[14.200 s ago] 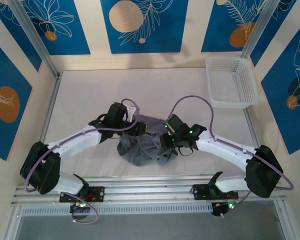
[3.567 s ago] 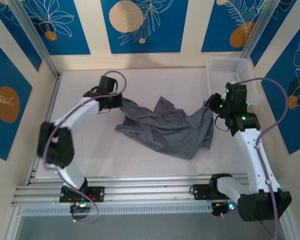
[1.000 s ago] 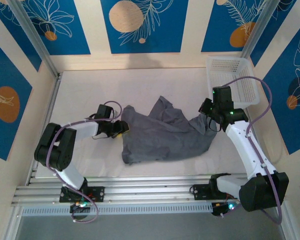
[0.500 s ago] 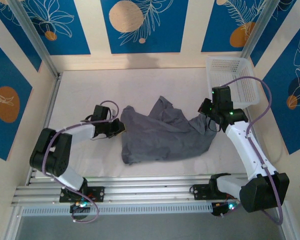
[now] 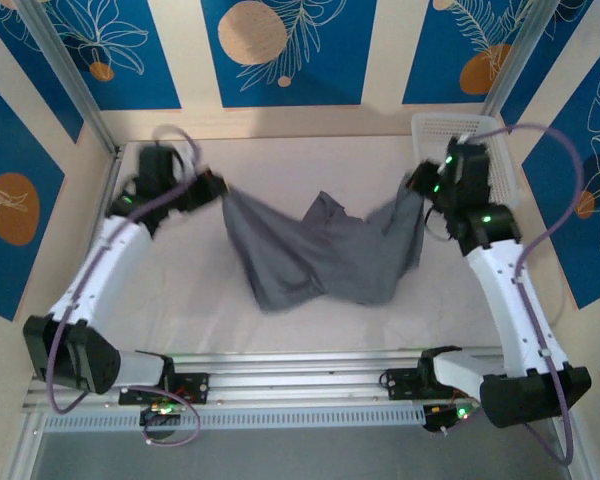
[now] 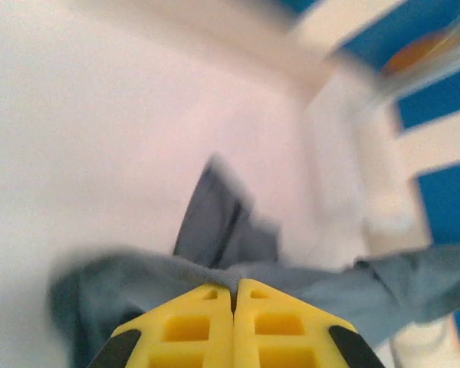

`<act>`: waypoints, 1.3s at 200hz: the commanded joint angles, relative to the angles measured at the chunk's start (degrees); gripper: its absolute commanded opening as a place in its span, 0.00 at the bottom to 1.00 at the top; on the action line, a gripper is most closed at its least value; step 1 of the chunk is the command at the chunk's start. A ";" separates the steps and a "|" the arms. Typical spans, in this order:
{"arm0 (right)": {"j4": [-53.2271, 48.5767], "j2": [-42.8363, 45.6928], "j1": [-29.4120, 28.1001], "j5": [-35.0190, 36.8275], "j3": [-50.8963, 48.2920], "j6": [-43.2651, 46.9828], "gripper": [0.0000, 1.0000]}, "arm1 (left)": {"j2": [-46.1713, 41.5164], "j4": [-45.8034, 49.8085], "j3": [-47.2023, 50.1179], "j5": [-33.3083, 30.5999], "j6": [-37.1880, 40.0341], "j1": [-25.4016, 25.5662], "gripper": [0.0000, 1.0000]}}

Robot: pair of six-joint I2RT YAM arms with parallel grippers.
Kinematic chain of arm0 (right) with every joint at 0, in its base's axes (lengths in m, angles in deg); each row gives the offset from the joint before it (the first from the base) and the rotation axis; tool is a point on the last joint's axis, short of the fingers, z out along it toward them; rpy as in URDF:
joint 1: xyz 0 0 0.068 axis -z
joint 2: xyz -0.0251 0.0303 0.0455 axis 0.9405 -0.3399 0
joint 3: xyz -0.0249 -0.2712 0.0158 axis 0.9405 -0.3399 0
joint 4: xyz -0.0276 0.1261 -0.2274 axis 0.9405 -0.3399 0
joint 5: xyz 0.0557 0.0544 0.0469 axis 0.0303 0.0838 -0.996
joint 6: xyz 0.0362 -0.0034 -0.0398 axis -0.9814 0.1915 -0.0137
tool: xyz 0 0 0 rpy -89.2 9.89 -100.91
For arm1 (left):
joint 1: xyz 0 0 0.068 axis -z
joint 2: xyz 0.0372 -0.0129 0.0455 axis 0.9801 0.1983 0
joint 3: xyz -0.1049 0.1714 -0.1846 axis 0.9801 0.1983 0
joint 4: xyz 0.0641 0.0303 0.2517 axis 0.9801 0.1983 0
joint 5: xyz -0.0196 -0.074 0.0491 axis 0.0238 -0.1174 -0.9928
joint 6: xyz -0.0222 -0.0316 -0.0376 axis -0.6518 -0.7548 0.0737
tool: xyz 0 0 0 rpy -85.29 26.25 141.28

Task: Fold the inside-out t-shirt

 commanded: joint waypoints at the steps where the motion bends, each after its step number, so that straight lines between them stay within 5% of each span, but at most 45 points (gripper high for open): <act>1: 4.30 -1.08 1.15 1.69 19.70 -0.71 0.00 | -2.61 13.27 -22.15 -2.20 7.38 -2.18 0.00; 18: 4.24 -0.17 1.24 0.46 25.13 -1.47 0.00 | -5.55 15.28 -29.50 -4.38 9.03 -2.26 0.00; 48: 13.21 5.40 1.43 -1.94 24.71 -2.73 0.00 | -16.68 8.22 -25.16 -10.81 11.81 -2.22 0.00; 97: 9.64 3.39 1.39 -0.88 38.12 0.64 0.00 | -20.98 11.36 -27.02 -24.05 15.14 -2.18 0.00; 191: 5.50 -0.93 1.36 -6.94 46.71 2.55 0.00 | -20.54 11.13 -27.70 -26.15 16.16 -2.18 0.00; 260: 3.30 0.66 1.39 -15.35 50.05 -1.46 0.00 | -24.19 8.99 -28.21 -18.76 11.30 -2.18 0.00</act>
